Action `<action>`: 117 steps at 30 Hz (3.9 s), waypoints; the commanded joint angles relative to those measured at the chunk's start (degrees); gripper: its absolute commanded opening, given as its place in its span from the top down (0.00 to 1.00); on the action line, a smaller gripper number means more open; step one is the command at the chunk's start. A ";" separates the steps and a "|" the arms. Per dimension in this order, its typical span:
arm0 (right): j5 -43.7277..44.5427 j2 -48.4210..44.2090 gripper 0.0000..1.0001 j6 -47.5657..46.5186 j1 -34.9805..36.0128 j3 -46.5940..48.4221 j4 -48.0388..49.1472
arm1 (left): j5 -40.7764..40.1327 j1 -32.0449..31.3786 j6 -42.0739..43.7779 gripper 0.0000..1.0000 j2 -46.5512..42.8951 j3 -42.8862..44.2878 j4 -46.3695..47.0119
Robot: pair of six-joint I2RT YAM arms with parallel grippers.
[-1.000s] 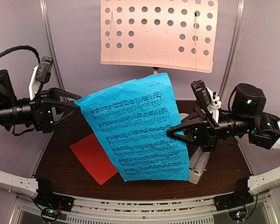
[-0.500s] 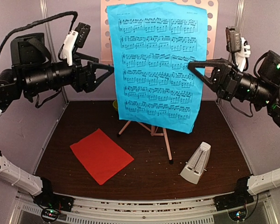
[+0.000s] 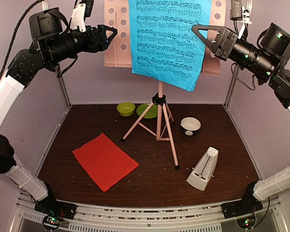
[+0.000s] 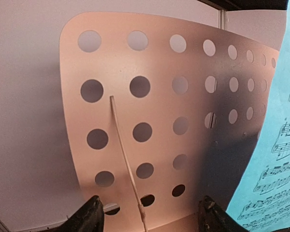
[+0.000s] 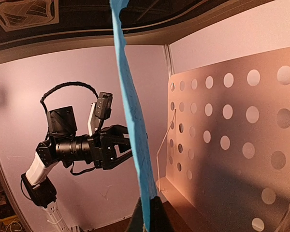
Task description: Set up the instrument practice props
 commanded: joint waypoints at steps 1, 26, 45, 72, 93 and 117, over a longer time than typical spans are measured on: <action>2.60 2.81 1.00 -0.19 -1.30 6.14 2.35 | -1.61 0.88 2.45 0.33 5.17 6.15 1.61; 7.51 13.08 1.00 -1.07 -3.34 15.92 3.85 | -6.92 2.35 0.46 0.54 9.86 7.94 8.43; 8.14 14.41 1.00 -0.89 -3.40 16.18 4.99 | -6.65 2.66 -0.70 0.89 13.03 11.15 9.47; 2.02 18.92 1.00 -8.35 -3.39 20.79 2.07 | 8.38 2.94 11.04 1.00 1.75 -15.05 36.94; -1.21 25.05 1.00 -12.97 -3.07 24.51 2.33 | 10.96 2.96 11.81 1.00 2.76 -13.95 36.24; -0.66 28.53 0.73 -14.03 -2.58 27.88 3.45 | 11.38 2.96 12.40 1.00 3.29 -12.79 35.23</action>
